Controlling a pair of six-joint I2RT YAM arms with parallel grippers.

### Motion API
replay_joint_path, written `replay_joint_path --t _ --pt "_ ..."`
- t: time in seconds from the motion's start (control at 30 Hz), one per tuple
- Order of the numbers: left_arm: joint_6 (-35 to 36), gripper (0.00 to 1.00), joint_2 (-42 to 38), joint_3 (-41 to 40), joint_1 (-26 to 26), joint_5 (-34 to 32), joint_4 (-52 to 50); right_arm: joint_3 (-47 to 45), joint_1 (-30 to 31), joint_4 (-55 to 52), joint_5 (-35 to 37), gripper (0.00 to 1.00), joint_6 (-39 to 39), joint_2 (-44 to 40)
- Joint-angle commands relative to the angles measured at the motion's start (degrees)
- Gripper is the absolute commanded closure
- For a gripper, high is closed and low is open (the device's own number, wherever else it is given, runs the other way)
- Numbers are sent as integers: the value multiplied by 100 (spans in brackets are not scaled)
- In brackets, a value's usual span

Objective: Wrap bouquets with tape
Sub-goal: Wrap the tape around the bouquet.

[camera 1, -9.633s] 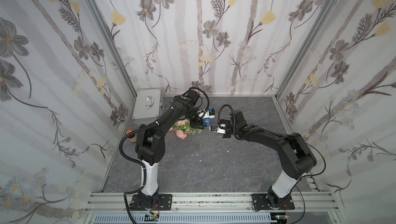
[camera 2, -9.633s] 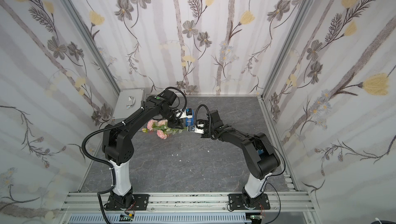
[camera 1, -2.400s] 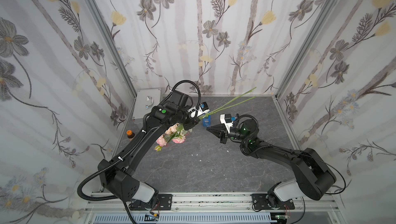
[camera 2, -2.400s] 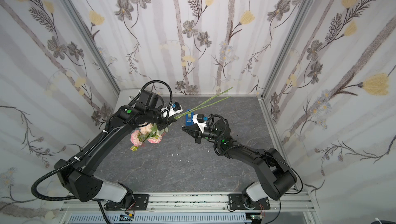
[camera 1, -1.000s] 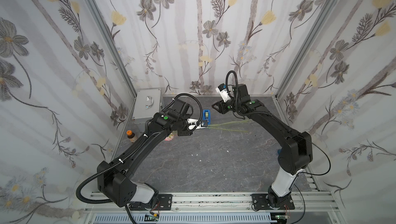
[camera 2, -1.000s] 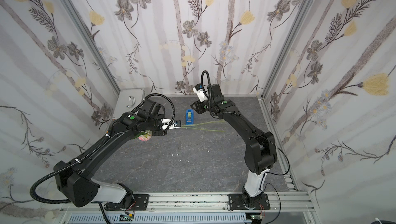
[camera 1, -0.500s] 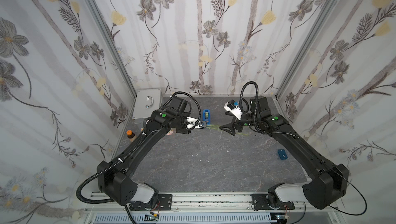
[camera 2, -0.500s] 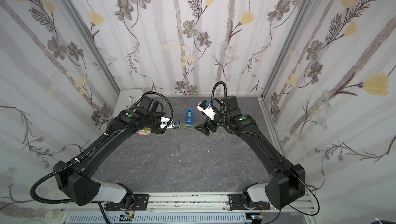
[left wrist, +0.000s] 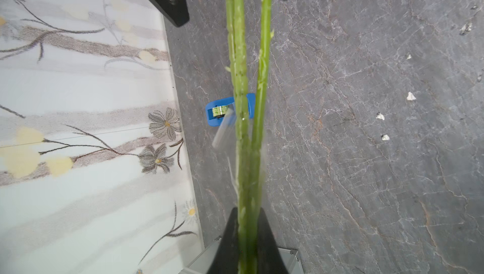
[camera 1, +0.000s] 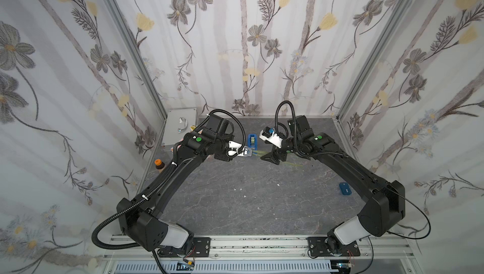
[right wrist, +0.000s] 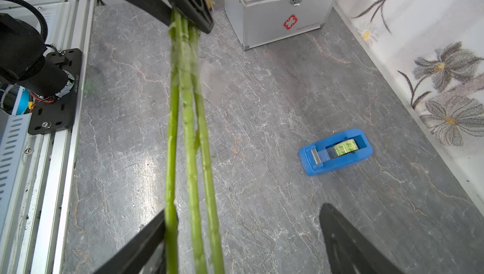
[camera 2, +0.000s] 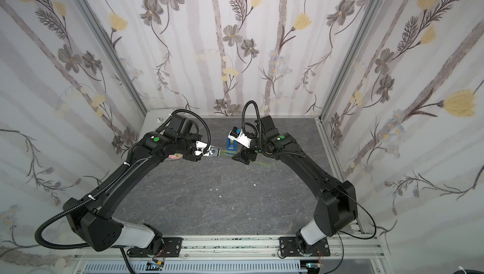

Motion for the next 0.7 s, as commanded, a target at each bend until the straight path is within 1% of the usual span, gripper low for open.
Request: replay_joint_path --t 0.0,0.07,0.13,0.17,0.23,0.27,0.3,0.33,0.4,0.47,0.5,0.53,0.57,0.63,0.67 --pt "195 100 -12 105 -13 -16 20 139 42 -162 64 27 -199 165" --pt "207 100 -10 125 -13 -15 26 208 67 -223 12 36 -236 204" --pt "192 100 2 132 -13 -10 23 237 81 -255 -32 50 -253 204" --pt "183 100 19 116 -14 -36 39 246 86 -258 -37 59 -244 203" --pt "28 100 31 43 -6 -35 180 272 80 -270 17 93 -136 198" --pt "-57 100 25 3 -4 -7 233 311 78 -291 76 100 -62 206" --pt "-152 95 23 -40 -2 31 274 323 56 -315 78 100 42 198" --pt "-358 85 10 -76 -2 85 367 317 27 -345 -18 100 104 181" --pt "-811 61 -60 -246 5 123 694 257 -58 -331 -228 100 301 121" --pt "-1697 42 -264 -527 34 278 1310 169 -123 -307 -392 100 460 38" --pt "-2363 33 -396 -654 86 486 1669 97 -160 -262 -418 100 592 -13" --pt "-2874 28 -556 -819 114 668 1967 16 -197 -185 -467 100 731 -76" --pt "-3259 25 -716 -992 119 745 2274 -40 -221 -118 -524 100 861 -118" --pt "-4289 21 -1102 -1416 124 949 2941 -144 -304 48 -792 100 1196 -192" --pt "-4701 21 -1256 -1602 119 997 3231 -180 -346 137 -887 100 1383 -229"
